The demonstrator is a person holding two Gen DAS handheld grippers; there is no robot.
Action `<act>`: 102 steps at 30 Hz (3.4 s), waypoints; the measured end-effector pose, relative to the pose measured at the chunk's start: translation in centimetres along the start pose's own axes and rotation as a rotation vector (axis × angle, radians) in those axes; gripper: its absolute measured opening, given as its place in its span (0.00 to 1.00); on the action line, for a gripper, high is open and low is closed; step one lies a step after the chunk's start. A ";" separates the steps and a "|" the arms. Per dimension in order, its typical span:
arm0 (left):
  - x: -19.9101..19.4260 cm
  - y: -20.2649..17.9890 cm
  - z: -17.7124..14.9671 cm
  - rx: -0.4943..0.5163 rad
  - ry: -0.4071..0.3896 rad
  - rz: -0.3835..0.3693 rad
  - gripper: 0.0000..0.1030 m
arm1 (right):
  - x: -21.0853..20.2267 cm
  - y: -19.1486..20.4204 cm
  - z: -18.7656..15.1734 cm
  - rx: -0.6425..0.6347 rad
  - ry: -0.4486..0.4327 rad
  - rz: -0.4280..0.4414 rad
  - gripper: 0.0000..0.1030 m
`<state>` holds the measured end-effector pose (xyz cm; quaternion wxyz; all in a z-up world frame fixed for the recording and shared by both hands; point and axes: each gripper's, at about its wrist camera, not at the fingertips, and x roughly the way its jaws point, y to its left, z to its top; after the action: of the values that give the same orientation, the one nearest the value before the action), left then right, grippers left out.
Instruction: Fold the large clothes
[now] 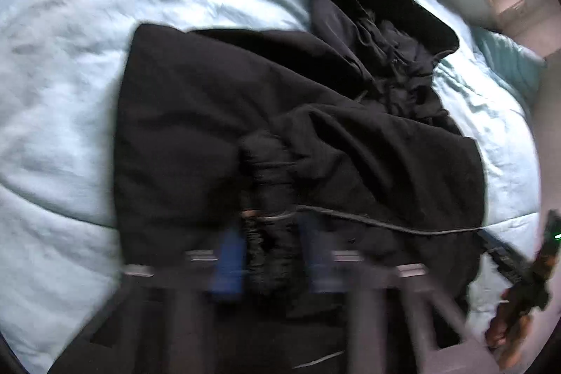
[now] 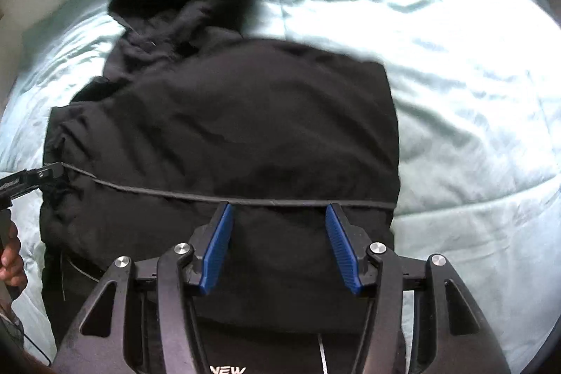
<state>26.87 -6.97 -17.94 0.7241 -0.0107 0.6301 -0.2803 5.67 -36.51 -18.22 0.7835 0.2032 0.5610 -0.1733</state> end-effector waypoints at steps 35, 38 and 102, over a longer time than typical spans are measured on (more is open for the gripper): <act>-4.4 -0.8 0.2 0.073 -0.106 0.002 0.39 | 7.3 8.9 7.9 -0.061 0.092 -0.030 0.58; 0.4 -0.8 -0.4 0.091 -0.001 0.125 0.38 | 7.7 8.9 8.1 -0.050 0.124 -0.028 0.59; 11.8 2.2 27.4 0.032 -0.094 -0.029 0.18 | 14.2 -1.2 25.7 0.093 -0.015 0.206 0.16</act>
<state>53.49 -19.37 -23.79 0.7488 -0.0211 0.5908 -0.2998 30.31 -51.35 -24.49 0.7911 0.2948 0.5226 -0.1191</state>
